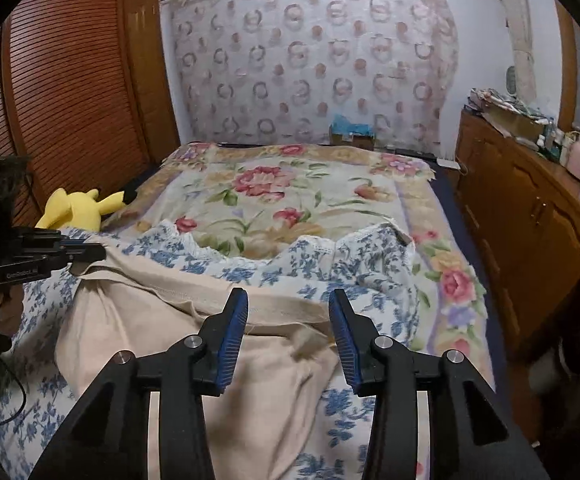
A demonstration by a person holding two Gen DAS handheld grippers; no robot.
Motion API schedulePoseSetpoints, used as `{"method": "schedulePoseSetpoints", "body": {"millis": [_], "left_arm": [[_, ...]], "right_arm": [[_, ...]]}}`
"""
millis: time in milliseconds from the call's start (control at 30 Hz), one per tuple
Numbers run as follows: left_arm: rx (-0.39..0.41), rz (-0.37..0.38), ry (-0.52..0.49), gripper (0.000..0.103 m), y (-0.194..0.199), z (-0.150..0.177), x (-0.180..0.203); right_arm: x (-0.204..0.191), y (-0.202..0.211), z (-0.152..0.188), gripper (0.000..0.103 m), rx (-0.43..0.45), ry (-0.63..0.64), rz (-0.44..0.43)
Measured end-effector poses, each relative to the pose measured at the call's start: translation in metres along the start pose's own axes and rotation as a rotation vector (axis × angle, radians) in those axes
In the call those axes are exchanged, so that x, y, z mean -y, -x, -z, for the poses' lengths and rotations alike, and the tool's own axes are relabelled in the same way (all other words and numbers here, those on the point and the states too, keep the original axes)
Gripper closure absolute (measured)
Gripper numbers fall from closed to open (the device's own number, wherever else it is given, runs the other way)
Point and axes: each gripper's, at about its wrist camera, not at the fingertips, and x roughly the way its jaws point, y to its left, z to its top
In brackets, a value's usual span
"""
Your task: Fold small clothes
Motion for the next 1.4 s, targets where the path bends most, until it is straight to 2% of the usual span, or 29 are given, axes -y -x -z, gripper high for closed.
{"method": "schedulePoseSetpoints", "body": {"millis": [33,67,100,167,233,333,467,567,667,700,733,800,900,1000,1067,1133,1200,1233,1300,1400], "left_arm": [[0.014,-0.01,0.001,0.069,0.004,0.0,-0.002],[0.024,-0.011,0.002,0.063,0.006,0.0,-0.003],[0.034,-0.003,0.007,0.062,0.009,0.0,-0.006],[0.03,0.017,0.021,0.053,0.012,0.001,-0.013],[0.014,0.029,0.019,0.049,0.012,0.006,-0.016],[-0.03,0.051,0.0,0.047,0.006,0.017,-0.015],[-0.074,0.04,-0.001,0.047,-0.006,0.027,-0.015],[-0.085,0.036,0.013,0.047,-0.011,0.028,-0.017],[-0.081,0.028,0.026,0.047,-0.013,0.025,-0.019],[-0.078,0.023,0.029,0.047,-0.014,0.024,-0.019],[-0.078,0.018,0.031,0.047,-0.015,0.023,-0.02],[-0.08,0.011,0.033,0.047,-0.017,0.022,-0.02],[-0.093,0.003,0.031,0.047,-0.022,0.022,-0.02],[-0.105,0.007,0.034,0.047,-0.029,0.021,-0.022],[-0.119,0.007,0.038,0.047,-0.034,0.019,-0.022],[-0.13,0.004,0.035,0.047,-0.039,0.018,-0.022],[-0.138,0.004,0.031,0.047,-0.042,0.018,-0.021],[-0.141,0.007,0.03,0.047,-0.043,0.018,-0.021],[-0.149,0.013,0.033,0.047,-0.047,0.017,-0.021],[-0.16,0.026,0.046,0.047,-0.051,0.015,-0.023]], "right_arm": [[-0.001,0.001,0.002,0.059,-0.001,0.004,-0.003],[-0.002,0.002,0.008,0.059,-0.006,0.009,-0.012],[-0.002,0.001,0.012,0.059,-0.017,0.014,-0.023],[-0.004,-0.006,0.019,0.059,-0.05,0.032,-0.035],[-0.005,-0.017,0.025,0.059,-0.09,0.042,-0.034],[0.0,-0.032,0.024,0.059,-0.133,0.034,-0.053],[0.004,-0.049,0.012,0.059,-0.143,0.008,-0.073],[0.011,-0.056,0.002,0.085,-0.138,-0.004,-0.114],[0.014,-0.056,-0.001,0.099,-0.122,0.009,-0.114],[0.017,-0.056,-0.001,0.1,-0.107,0.008,-0.111],[0.021,-0.054,0.003,0.1,-0.085,-0.001,-0.093],[0.031,-0.048,0.004,0.101,-0.047,-0.045,0.021],[0.048,-0.045,0.007,0.101,-0.05,-0.127,0.037],[0.048,-0.046,0.01,0.1,-0.084,-0.101,0.092],[0.048,-0.043,0.011,0.095,-0.096,-0.1,0.084],[0.044,-0.042,0.011,0.085,-0.11,-0.09,0.084],[0.037,-0.039,0.011,0.055,-0.116,-0.087,0.082],[0.033,-0.038,0.007,0.05,-0.118,-0.094,0.072],[0.028,-0.033,0.005,0.044,-0.118,-0.107,0.075],[0.026,-0.034,0.009,0.041,-0.141,-0.127,0.049]]}}
